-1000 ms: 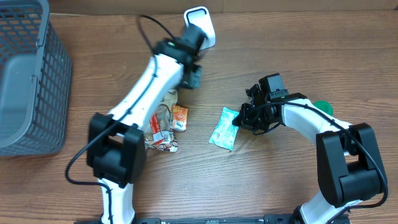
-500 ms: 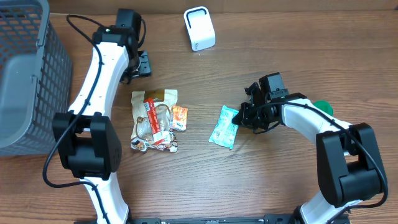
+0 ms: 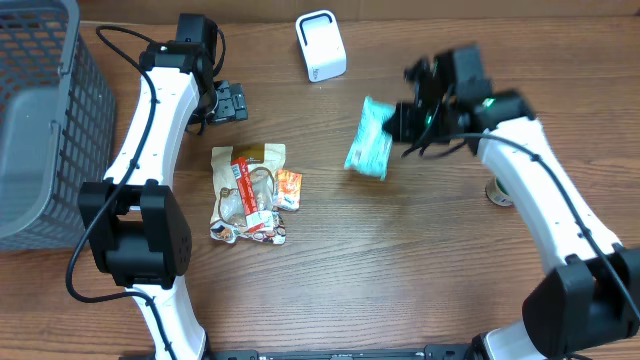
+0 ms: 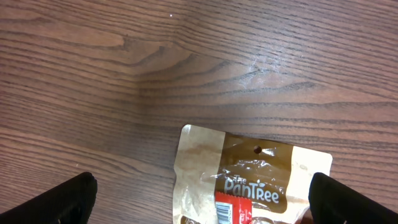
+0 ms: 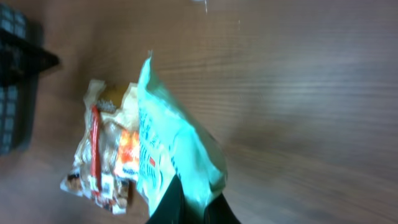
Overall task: Scan the item barcode
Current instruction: 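Lift the teal packet with the right gripper up to the scanner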
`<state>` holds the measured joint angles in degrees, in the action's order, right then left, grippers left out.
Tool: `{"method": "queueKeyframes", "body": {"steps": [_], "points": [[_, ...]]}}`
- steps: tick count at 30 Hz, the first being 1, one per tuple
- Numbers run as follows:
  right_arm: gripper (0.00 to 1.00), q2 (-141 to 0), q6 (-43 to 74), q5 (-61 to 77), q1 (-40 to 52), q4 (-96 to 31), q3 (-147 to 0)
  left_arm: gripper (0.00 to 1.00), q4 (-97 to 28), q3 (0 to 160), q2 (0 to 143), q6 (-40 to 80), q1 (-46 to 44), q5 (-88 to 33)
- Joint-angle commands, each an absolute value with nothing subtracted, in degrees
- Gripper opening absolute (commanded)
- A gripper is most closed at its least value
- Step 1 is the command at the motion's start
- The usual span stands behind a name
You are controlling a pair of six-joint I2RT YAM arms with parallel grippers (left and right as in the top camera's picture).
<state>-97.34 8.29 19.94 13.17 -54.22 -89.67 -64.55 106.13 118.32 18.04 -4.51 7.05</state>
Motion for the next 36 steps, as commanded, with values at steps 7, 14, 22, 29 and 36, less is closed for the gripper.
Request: {"method": "queueKeyframes", "body": {"steps": [7,14,22,29,36], "points": [[0.03,-95.04,-6.46,9.17,13.54,-53.71,-110.21,1.0,-64.47,107.02,116.6,18.22,-4.51,6.55],[0.03,-99.13,-18.57,1.5,17.12,-43.64,-110.19,1.0,-64.47,107.02,116.6,18.22,-4.51,6.55],[0.04,-109.14,-25.26,-11.16,23.16,-28.4,-110.15,1.0,-64.47,107.02,116.6,18.22,-4.51,6.52],[0.04,-119.22,-32.93,-20.82,27.14,-13.87,-110.1,1.0,-64.47,107.02,116.6,18.22,-4.51,6.52],[0.04,-127.94,-38.61,-27.88,28.45,0.89,-110.1,1.0,-64.47,107.02,116.6,18.22,-4.51,6.52]]}}
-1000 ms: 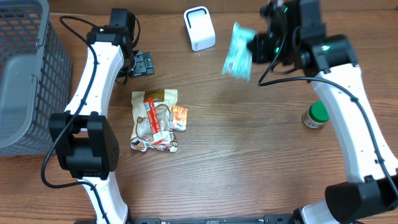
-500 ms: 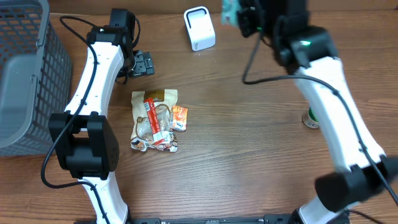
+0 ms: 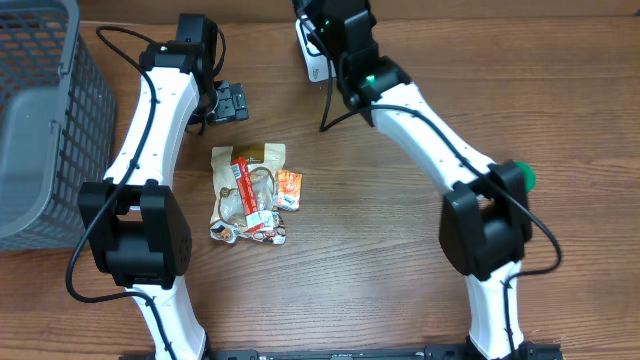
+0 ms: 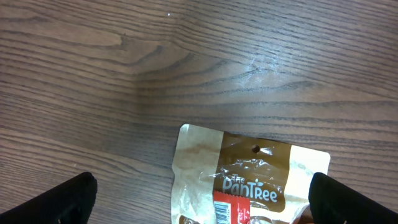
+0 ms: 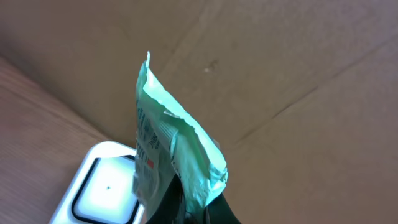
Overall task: Scan the item barcode
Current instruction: 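Lift the teal packet with the right gripper up to the scanner, then hold the teal packet under the white scanner with the right gripper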
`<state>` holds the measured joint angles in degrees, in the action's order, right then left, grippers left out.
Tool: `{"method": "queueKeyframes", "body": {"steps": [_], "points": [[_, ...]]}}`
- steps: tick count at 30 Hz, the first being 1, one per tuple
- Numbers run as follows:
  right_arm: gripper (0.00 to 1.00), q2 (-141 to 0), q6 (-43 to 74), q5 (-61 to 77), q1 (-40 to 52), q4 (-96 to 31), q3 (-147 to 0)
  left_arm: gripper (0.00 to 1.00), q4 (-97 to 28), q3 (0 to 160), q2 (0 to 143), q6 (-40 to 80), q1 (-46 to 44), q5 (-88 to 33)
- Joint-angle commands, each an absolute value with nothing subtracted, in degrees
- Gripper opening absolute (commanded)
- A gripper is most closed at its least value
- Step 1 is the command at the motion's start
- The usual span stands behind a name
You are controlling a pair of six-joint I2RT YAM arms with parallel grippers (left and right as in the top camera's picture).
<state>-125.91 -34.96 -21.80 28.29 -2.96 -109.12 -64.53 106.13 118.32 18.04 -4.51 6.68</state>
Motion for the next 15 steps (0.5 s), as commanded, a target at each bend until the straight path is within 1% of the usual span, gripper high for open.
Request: {"method": "queueKeyframes", "body": {"steps": [1,13,15], "points": [[0.04,-128.92,-39.13,-28.16,28.51,2.5,-110.1,1.0,-64.47,107.02,116.6,18.22,-4.51,6.55],[0.04,-136.55,-38.96,-31.94,28.82,18.28,-110.06,1.0,-64.47,107.02,116.6,18.2,-4.47,6.55],[0.04,-137.08,-37.32,-31.92,28.82,19.9,-110.04,1.0,-64.47,107.02,116.6,18.22,-4.71,6.52]]}}
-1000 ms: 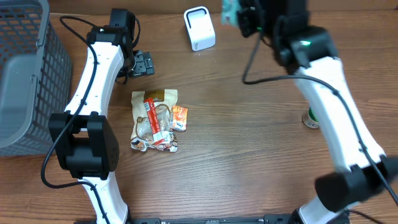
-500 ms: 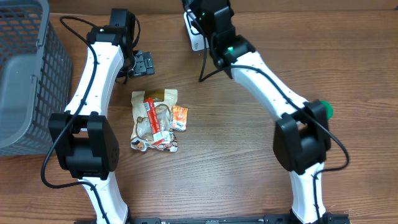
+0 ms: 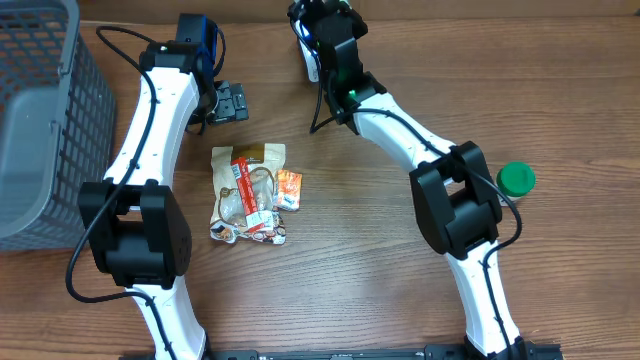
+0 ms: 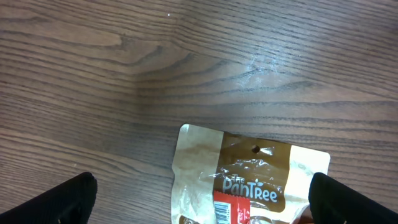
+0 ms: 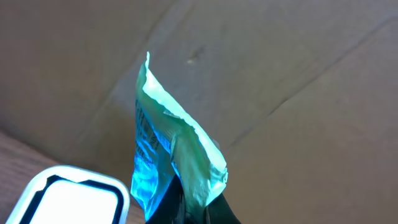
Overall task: Scan the item barcode
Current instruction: 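Hold the teal packet under the white scanner with the right gripper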
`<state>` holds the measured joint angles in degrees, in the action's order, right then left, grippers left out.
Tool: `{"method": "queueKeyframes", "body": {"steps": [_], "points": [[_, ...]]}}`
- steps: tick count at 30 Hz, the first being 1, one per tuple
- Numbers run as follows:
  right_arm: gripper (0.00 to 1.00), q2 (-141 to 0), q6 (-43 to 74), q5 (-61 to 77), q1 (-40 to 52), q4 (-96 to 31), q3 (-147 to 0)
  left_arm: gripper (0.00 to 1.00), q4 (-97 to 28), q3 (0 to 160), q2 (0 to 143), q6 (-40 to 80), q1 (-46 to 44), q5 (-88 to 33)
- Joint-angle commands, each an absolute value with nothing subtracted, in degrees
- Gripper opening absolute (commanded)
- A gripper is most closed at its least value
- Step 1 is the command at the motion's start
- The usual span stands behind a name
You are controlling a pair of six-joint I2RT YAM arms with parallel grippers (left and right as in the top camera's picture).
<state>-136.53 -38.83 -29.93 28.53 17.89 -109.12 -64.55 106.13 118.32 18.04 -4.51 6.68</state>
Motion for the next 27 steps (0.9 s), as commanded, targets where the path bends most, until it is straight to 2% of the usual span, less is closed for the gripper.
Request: {"method": "queueKeyframes", "body": {"steps": [1,6,16,27], "points": [[0.04,-137.25,-37.28,-31.9,28.82,20.69,-110.04,1.0,-64.47,107.02,116.6,18.2,-4.89,6.52],[0.04,-138.47,-37.28,-31.9,28.82,23.0,-110.04,1.0,-64.47,107.02,116.6,18.22,-5.23,6.52],[0.04,-140.38,-24.01,-31.9,28.88,21.85,-110.0,1.0,-64.47,107.02,116.6,18.22,-4.91,6.55],[0.04,-140.38,-23.97,-31.88,30.39,16.05,-109.97,1.0,-64.47,107.02,116.6,18.2,-4.89,6.52]]}}
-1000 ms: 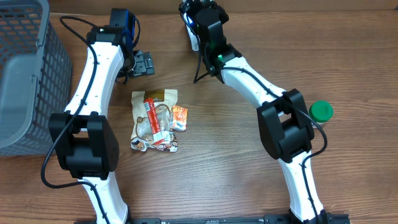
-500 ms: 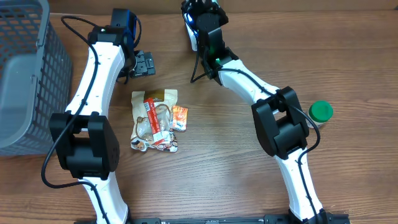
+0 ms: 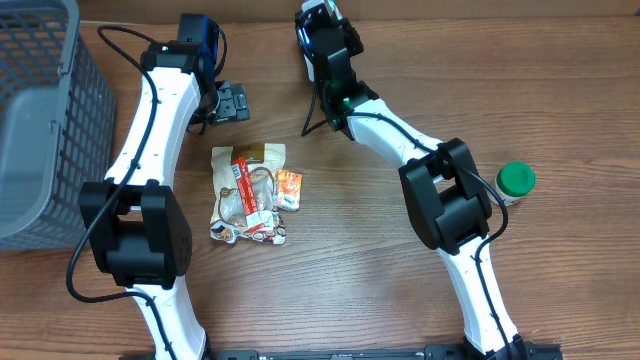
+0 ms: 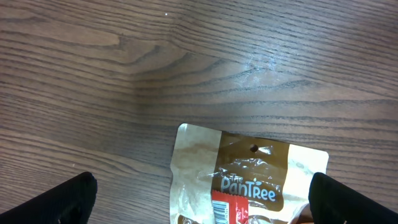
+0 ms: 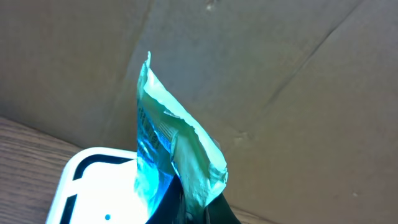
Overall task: Scan the item barcode
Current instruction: 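Hold the teal packet under the white scanner with the right gripper, then carry the teal packet right and set it down near the bottle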
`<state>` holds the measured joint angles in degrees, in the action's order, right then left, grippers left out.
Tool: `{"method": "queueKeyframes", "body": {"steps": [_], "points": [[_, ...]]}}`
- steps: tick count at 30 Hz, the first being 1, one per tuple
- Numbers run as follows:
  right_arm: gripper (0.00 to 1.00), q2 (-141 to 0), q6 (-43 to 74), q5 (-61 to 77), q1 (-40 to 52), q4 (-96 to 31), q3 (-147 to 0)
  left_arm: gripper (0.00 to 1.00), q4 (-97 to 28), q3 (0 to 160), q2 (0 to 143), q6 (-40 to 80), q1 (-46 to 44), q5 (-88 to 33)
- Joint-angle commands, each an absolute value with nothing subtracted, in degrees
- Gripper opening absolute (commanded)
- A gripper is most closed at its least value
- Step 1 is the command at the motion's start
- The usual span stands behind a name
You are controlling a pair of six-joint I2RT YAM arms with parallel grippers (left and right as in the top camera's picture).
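My right gripper (image 5: pixel 186 208) is shut on the lower edge of a mint-green packet (image 5: pixel 177 146), which it holds upright over the white scanner (image 5: pixel 93 193). The packet's left face glows blue. In the overhead view the right gripper (image 3: pixel 316 28) sits at the table's back edge and covers most of the scanner. The left gripper (image 3: pixel 228 102) hangs open, apart from everything, with dark fingertips (image 4: pixel 62 199) at the bottom corners of its view. Between them lies a brown PanTree pouch (image 4: pixel 249 171).
A pile of snack packets (image 3: pixel 250 190) lies in the middle left of the table. A grey mesh basket (image 3: pixel 40 110) stands at the far left. A green-capped bottle (image 3: pixel 517 180) is at the right. A cardboard wall (image 5: pixel 280 74) rises behind the scanner.
The right wrist view now shows more of the scanner under the green packet, so the gripper has shifted slightly over it. The packet is still held and lit blue. The left arm has not moved.
The right gripper first held the green packet above the table, right of the snack pile. Then it held the packet at the scanner at the back edge, then with blue light on it. It is still there now. The left gripper stayed open.
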<state>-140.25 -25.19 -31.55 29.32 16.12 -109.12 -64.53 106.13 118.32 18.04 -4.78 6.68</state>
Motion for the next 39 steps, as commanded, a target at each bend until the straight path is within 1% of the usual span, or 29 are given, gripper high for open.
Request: {"method": "queueKeyframes", "body": {"steps": [1,7,13,18,29,36,39], "points": [[0.04,-140.38,-23.97,-31.88,30.52,16.05,-109.97,1.0,-64.47,107.02,116.6,18.22,-4.89,6.52],[0.04,-140.38,-24.03,-31.86,31.24,14.7,-110.0,1.0,-64.47,107.02,116.6,18.22,-4.91,6.52],[0.04,-140.38,-24.01,-31.81,31.29,8.88,-109.97,1.0,-64.47,107.02,116.6,18.22,-4.91,6.52],[0.04,-140.38,-23.99,-28.8,31.51,5.04,-110.0,1.0,-64.45,107.02,116.6,18.22,-4.91,6.52],[0.04,-140.11,-23.29,-27.79,32.51,5.63,-110.0,1.0,-64.47,107.02,116.6,18.22,-4.91,6.52],[0.03,-131.92,-20.67,-27.29,31.83,3.18,-110.0,1.0,-64.47,107.02,116.6,18.2,-4.91,6.52],[0.04,-125.8,-17.26,-26.83,31.44,-1.65,-110.0,1.0,-64.47,107.02,116.6,18.2,-4.91,6.52]]}}
